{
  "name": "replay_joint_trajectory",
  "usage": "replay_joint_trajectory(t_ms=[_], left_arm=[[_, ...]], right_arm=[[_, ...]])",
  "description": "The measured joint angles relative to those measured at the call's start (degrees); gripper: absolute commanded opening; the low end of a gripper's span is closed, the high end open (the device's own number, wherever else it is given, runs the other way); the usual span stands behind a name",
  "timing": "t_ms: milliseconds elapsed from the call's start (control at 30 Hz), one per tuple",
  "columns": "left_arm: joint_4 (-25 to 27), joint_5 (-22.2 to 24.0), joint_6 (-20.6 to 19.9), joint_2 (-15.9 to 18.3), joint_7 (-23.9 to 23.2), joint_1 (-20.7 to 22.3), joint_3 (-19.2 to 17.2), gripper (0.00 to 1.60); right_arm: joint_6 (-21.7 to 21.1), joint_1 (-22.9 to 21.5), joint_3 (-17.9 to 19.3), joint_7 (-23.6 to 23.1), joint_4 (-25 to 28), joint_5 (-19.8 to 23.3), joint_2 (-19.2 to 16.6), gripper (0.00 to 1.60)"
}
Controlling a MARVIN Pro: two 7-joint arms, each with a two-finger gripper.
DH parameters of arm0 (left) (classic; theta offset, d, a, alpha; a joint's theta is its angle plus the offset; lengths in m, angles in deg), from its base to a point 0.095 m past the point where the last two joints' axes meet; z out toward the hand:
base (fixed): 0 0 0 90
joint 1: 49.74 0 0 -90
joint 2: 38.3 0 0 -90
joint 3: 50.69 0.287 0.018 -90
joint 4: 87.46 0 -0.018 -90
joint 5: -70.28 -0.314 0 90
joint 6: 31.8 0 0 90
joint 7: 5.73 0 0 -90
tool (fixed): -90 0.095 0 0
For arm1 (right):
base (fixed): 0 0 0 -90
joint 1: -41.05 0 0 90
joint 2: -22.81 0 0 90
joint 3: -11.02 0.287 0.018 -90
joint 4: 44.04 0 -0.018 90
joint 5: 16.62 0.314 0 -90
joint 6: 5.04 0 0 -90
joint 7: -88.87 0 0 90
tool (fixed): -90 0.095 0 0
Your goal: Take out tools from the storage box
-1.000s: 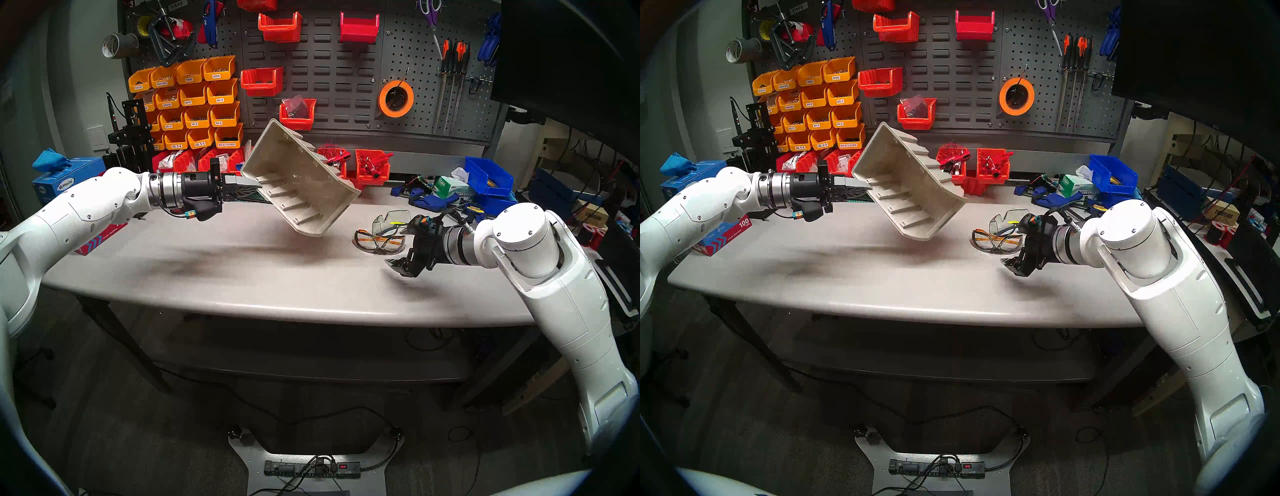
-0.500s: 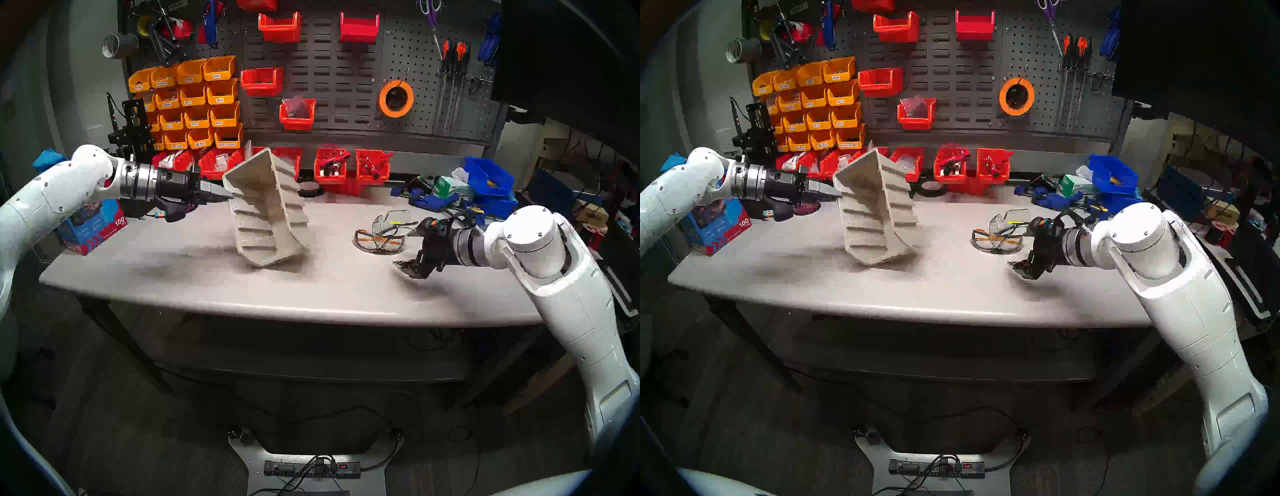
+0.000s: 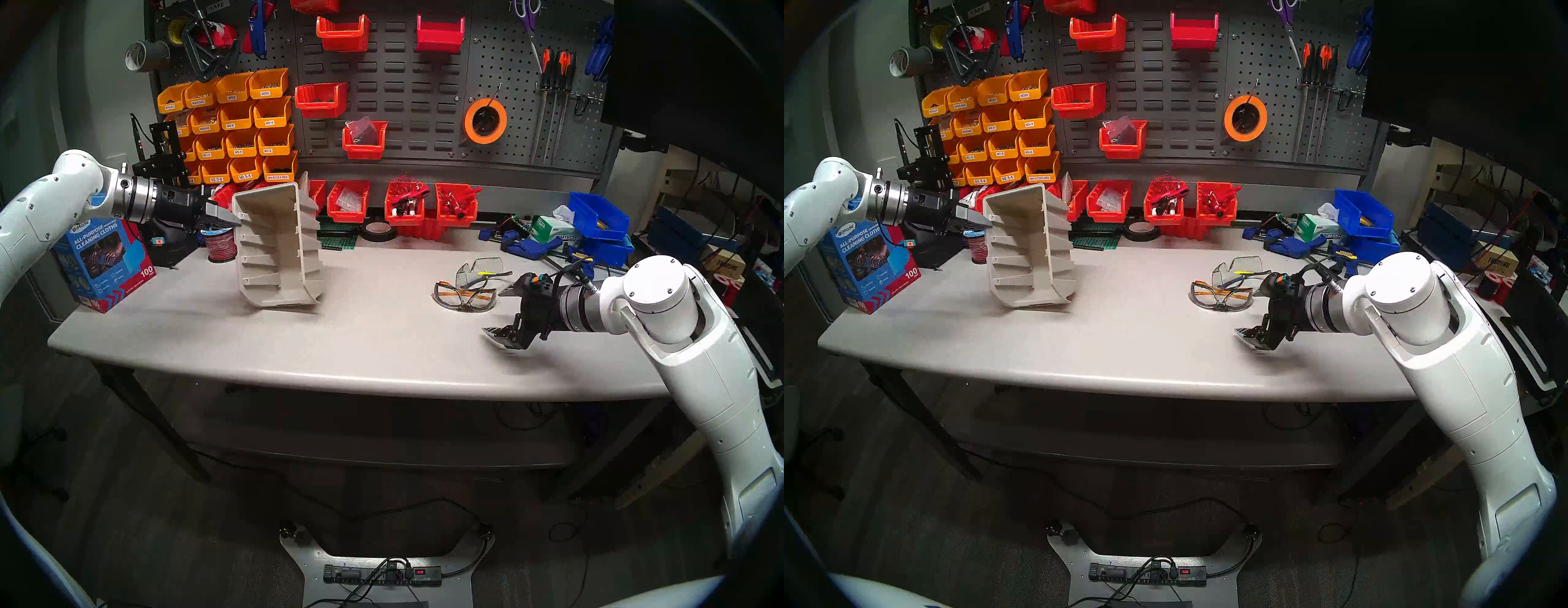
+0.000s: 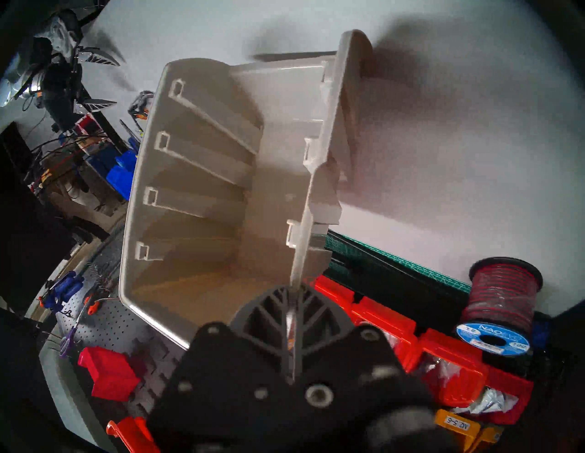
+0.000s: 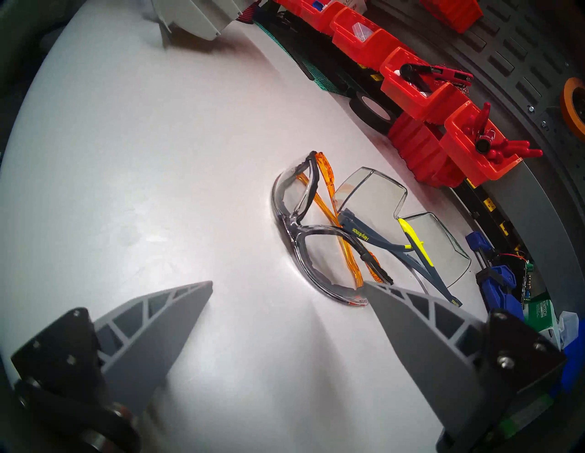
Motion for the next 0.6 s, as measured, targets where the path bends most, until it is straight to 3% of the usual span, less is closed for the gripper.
replay_joint_trajectory(t_ms=[600], left_arm=[[-6.5, -5.5, 0.0, -4.8, -5.1, 3.2, 6.8, 0.00]], right_arm=[[1.2, 2.3, 1.6, -1.1, 0.7, 0.9, -1.0, 1.60]])
